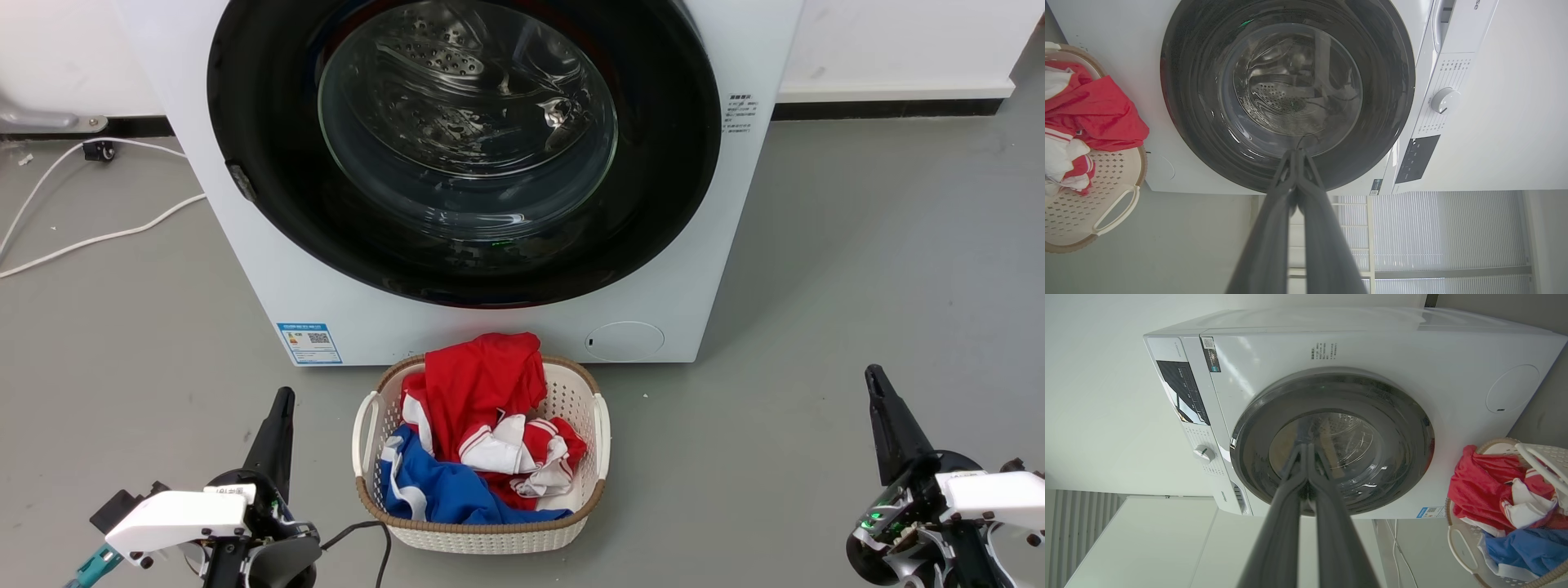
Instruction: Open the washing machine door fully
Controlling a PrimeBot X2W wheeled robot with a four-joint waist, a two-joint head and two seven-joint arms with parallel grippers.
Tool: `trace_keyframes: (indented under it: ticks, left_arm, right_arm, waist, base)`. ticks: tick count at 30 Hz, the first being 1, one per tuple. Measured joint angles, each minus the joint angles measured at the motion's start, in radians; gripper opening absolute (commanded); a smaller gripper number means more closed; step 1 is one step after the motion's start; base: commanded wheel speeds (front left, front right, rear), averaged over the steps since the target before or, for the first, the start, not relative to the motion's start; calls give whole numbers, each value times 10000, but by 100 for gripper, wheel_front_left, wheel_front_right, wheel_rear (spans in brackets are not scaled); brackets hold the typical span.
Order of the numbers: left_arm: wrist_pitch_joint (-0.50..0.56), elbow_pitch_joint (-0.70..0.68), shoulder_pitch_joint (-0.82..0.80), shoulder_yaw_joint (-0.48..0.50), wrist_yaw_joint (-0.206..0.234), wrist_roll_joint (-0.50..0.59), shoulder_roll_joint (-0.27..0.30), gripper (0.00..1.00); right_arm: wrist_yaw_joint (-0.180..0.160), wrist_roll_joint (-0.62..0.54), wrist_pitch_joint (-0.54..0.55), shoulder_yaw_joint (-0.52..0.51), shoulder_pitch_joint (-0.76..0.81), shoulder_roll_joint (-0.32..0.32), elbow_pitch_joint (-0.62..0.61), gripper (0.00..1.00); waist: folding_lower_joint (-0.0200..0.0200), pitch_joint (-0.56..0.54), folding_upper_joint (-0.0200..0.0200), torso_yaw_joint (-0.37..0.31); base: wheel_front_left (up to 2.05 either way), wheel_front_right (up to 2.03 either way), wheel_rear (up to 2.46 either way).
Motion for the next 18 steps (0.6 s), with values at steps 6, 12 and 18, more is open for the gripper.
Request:
trace_keyframes:
  ticks: [6,12,18]
  left_arm:
    - [0,0,0,0,0,0,0,0]
    - [0,0,0,0,-2,0,0,0]
    - [0,0,0,0,-2,0,0,0]
  right_arm:
    - [0,0,0,-2,0,2,0,0]
    - [0,-2,0,-6,0,4,0,0]
    - [0,-2,2,-8,0,6,0,0]
  waist:
    - [0,0,0,0]
    - [0,0,0,0]
    - [0,0,1,0]
  base:
    - [0,0,0]
    - [0,0,0]
    - [0,0,0]
